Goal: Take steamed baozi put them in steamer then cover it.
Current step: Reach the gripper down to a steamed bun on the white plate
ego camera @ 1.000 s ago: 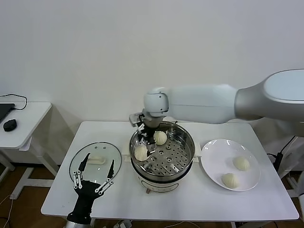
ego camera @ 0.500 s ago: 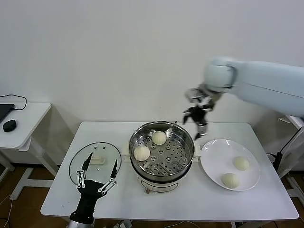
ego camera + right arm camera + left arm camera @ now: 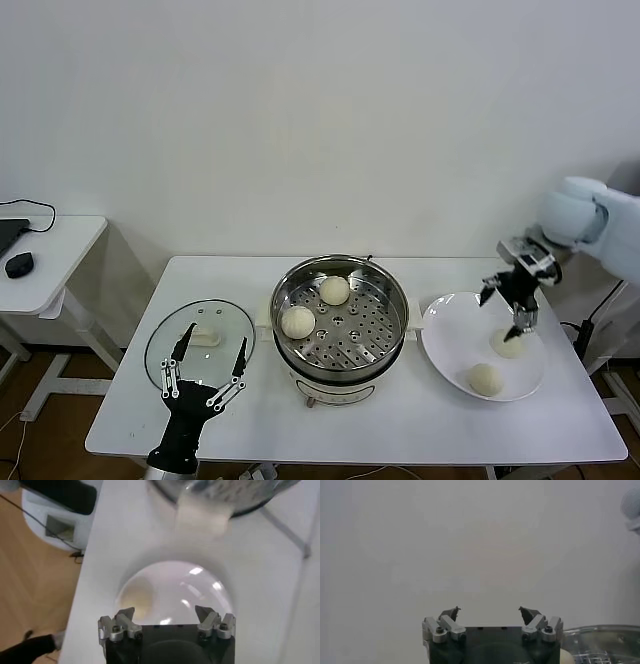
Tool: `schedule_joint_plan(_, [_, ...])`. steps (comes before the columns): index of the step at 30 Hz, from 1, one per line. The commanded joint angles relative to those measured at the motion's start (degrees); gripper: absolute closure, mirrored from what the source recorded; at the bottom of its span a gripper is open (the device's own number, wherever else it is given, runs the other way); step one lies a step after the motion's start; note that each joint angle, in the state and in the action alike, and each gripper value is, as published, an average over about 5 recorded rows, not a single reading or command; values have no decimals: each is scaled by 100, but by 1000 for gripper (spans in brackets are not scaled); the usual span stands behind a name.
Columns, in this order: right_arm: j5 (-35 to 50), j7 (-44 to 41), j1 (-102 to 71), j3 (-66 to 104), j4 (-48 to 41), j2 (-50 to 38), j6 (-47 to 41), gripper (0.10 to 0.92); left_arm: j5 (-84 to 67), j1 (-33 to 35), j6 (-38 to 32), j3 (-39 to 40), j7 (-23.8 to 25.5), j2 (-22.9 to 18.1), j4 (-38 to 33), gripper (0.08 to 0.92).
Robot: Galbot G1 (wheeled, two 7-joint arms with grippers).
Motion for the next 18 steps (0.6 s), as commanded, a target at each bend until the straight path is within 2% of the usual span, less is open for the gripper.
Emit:
schedule_joint_plan(1, [-512,351,-2061,1334,-427,-278,103,203,50,36,-12,-9,-3,13,55,177])
schedule_joint_plan(18, [-671,411,-3002,2118,-1144,511,81,203,88,108,-11,-82,-16,26,95,177])
